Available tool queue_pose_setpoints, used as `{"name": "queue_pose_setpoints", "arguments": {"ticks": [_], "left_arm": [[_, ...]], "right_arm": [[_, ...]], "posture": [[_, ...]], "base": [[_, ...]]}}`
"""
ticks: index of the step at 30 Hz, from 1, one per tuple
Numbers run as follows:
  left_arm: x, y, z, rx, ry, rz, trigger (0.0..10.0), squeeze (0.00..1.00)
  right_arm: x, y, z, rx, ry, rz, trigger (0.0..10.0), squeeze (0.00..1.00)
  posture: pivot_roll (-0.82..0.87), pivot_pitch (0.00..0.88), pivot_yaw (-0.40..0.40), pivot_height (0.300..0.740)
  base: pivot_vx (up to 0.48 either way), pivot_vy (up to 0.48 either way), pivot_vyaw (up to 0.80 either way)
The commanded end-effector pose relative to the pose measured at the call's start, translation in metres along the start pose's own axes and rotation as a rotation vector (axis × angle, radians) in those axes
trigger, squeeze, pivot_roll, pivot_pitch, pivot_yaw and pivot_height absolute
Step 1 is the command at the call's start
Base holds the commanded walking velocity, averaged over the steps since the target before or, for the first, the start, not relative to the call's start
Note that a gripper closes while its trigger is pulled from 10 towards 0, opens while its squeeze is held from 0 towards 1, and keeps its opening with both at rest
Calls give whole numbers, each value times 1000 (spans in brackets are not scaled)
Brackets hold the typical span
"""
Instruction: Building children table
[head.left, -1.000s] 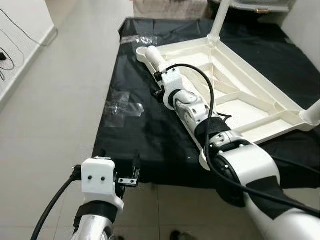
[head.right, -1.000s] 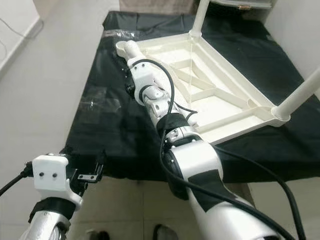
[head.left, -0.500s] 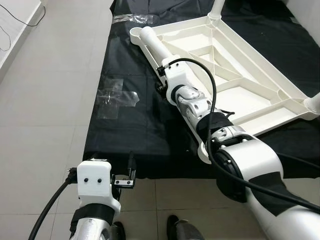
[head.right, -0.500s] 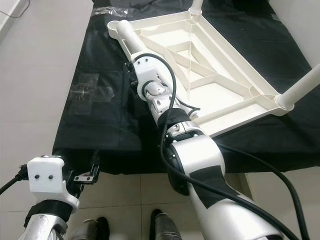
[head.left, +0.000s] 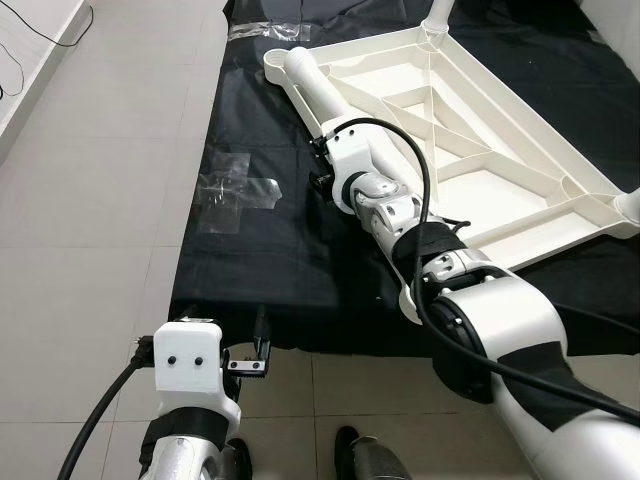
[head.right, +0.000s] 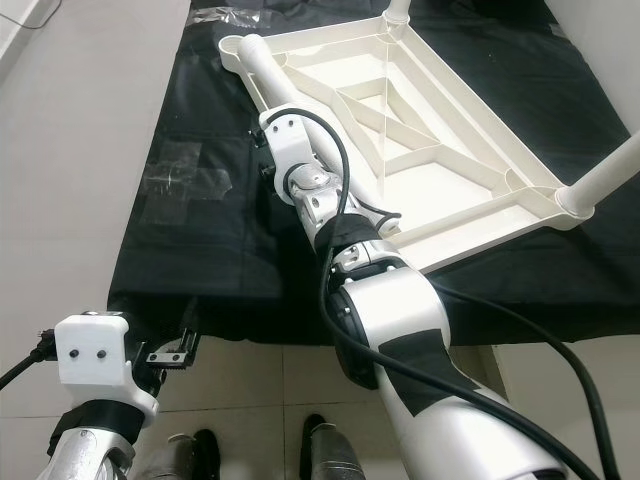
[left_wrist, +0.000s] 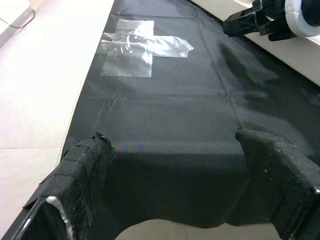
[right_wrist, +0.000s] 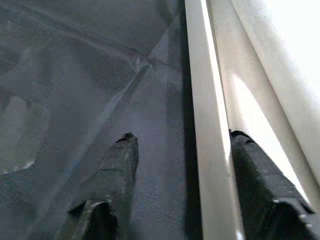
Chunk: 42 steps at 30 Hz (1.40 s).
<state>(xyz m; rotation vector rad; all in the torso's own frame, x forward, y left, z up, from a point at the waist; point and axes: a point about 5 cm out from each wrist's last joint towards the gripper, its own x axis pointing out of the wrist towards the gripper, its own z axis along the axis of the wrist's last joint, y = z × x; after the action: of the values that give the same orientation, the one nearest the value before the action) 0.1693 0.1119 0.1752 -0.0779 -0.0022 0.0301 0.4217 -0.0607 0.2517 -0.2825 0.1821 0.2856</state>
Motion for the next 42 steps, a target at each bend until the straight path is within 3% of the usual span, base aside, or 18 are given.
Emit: {"name": "queue_pose_setpoints", "arguments": {"ticks": [1,22,24,31,32,37,42], "left_arm": [[-14,-31,1,-101,35,-114,10000,0],[-11,-24,3,-75,15,-68,10000,0],[-10,-23,2,-67,13,-68,10000,0],[-10,-23,2,-64,13,-66,10000,0],[-10,-22,2,-60,13,-64,10000,0],[-10,-21,1,-54,12,-62,10000,0],[-9,-21,1,-53,11,-62,10000,0]], "right_arm": [[1,0,-19,-19,96,9,0,0],[-1,-8,-14,-89,101,4,0,0],[-1,-10,-23,-162,134,64,0,0],[-2,-10,-29,-181,156,104,0,0],[-3,-12,-37,-244,196,178,0,0],[-8,-23,-48,-305,272,276,0,0],[-9,-26,-50,-307,282,282,0,0]], "posture": [[-40,344,-100,740],[-42,328,-104,740],[-40,319,-99,740],[-36,310,-97,740],[-34,305,-96,740],[-35,300,-94,740],[-35,300,-94,740]], "base": [[0,0,0],[0,0,0],[0,0,0],[0,0,0],[0,0,0],[0,0,0],[0,0,0]]}}
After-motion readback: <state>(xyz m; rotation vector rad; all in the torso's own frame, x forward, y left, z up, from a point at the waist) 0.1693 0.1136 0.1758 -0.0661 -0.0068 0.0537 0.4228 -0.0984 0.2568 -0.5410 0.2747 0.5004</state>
